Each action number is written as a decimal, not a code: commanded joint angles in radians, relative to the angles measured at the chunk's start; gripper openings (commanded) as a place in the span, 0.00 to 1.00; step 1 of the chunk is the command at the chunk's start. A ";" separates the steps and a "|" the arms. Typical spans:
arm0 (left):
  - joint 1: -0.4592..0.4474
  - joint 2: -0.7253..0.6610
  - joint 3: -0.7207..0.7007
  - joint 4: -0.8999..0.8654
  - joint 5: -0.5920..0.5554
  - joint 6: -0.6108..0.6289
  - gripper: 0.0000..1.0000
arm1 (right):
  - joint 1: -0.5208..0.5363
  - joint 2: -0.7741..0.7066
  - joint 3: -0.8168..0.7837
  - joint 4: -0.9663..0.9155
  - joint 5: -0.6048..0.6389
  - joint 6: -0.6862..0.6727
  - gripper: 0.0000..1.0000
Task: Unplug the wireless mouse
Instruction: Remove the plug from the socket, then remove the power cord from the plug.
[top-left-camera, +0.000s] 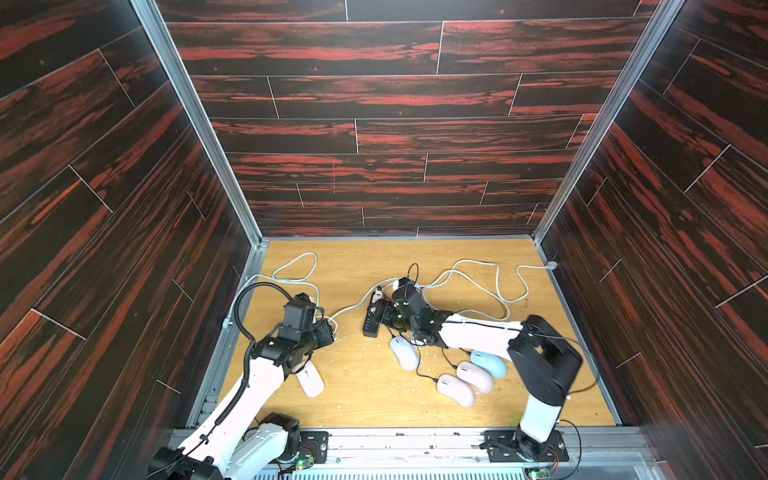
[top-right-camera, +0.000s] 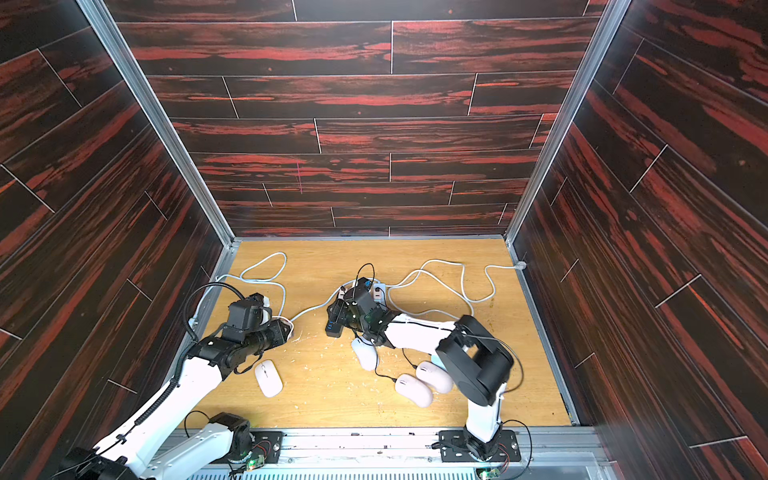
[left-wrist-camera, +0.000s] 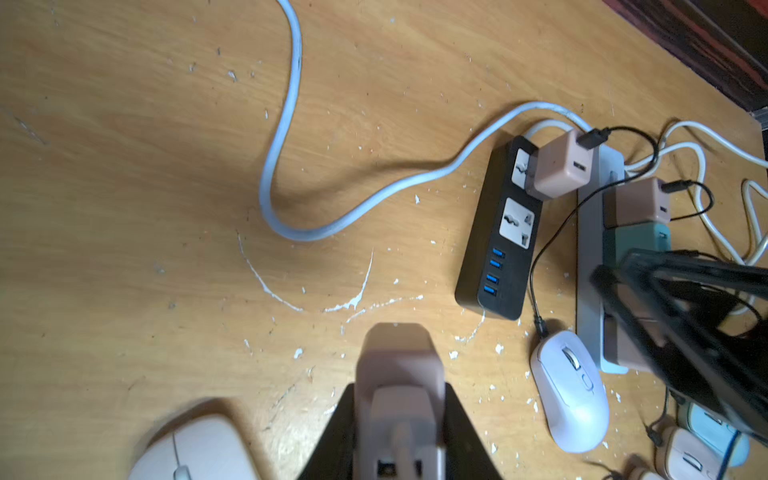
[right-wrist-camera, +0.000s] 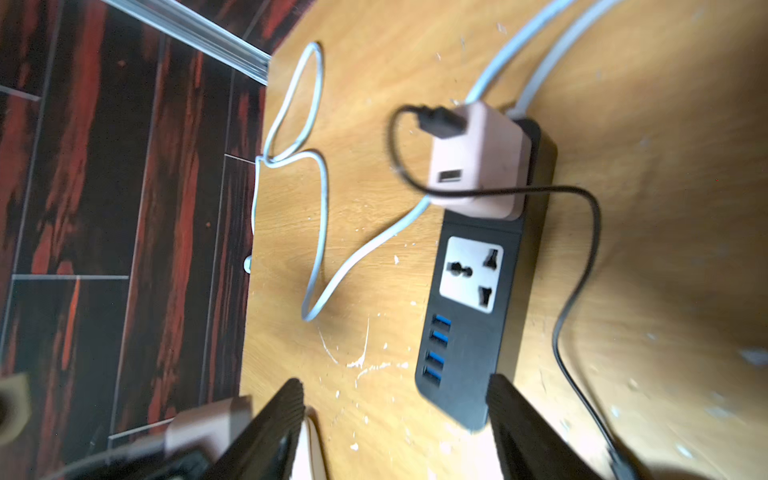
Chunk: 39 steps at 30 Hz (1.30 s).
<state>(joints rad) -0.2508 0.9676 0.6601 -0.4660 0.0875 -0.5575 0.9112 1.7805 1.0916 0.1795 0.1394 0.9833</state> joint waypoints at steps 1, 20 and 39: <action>-0.003 -0.023 0.034 -0.065 0.099 -0.007 0.00 | 0.054 -0.101 -0.035 -0.055 0.119 -0.189 0.72; -0.153 -0.108 0.184 0.115 0.469 -0.045 0.00 | 0.202 -0.527 -0.232 -0.007 0.080 -1.017 0.82; -0.188 -0.127 0.237 0.057 0.579 0.036 0.00 | 0.259 -0.557 -0.166 -0.027 0.174 -1.222 0.94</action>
<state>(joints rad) -0.4335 0.8646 0.8616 -0.3965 0.6273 -0.5495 1.1652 1.2434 0.8803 0.1581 0.2974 -0.2039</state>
